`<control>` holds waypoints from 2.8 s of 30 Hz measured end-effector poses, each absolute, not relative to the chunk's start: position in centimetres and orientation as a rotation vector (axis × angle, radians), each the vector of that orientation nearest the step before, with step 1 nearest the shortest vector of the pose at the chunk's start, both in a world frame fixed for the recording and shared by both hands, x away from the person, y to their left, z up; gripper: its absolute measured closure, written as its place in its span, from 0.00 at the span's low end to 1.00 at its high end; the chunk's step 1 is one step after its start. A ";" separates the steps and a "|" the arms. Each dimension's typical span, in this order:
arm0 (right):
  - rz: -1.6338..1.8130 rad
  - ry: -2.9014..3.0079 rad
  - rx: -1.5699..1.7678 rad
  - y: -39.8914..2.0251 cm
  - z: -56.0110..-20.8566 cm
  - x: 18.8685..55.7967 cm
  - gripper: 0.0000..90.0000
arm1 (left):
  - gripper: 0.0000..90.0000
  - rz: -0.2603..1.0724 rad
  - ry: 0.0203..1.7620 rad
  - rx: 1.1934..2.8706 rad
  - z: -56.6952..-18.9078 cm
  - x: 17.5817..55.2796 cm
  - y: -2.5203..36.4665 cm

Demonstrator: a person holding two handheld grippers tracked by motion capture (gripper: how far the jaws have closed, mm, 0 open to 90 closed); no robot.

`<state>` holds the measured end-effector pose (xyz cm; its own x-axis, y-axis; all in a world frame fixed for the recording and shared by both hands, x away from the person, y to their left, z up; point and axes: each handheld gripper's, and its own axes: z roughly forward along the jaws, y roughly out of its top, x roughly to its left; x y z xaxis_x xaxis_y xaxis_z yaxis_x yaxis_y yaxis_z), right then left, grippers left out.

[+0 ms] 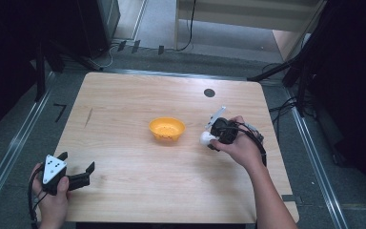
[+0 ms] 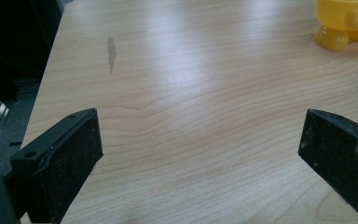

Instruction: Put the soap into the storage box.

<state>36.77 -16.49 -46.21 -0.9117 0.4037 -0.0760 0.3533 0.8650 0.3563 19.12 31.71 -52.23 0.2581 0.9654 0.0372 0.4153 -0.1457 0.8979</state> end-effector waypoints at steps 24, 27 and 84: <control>0.511 2.900 0.463 -13.6 -45.2 38.1 0.56 | 0.00 0.848 1.275 1.719 -52.2 19.1 31.6; 0.506 2.900 0.461 -13.2 -45.0 38.3 0.56 | 0.00 0.846 1.275 1.718 -52.2 19.1 31.7; 0.541 2.926 0.253 -5.0 -43.8 41.1 0.56 | 0.00 0.884 1.259 1.750 -52.3 19.3 31.2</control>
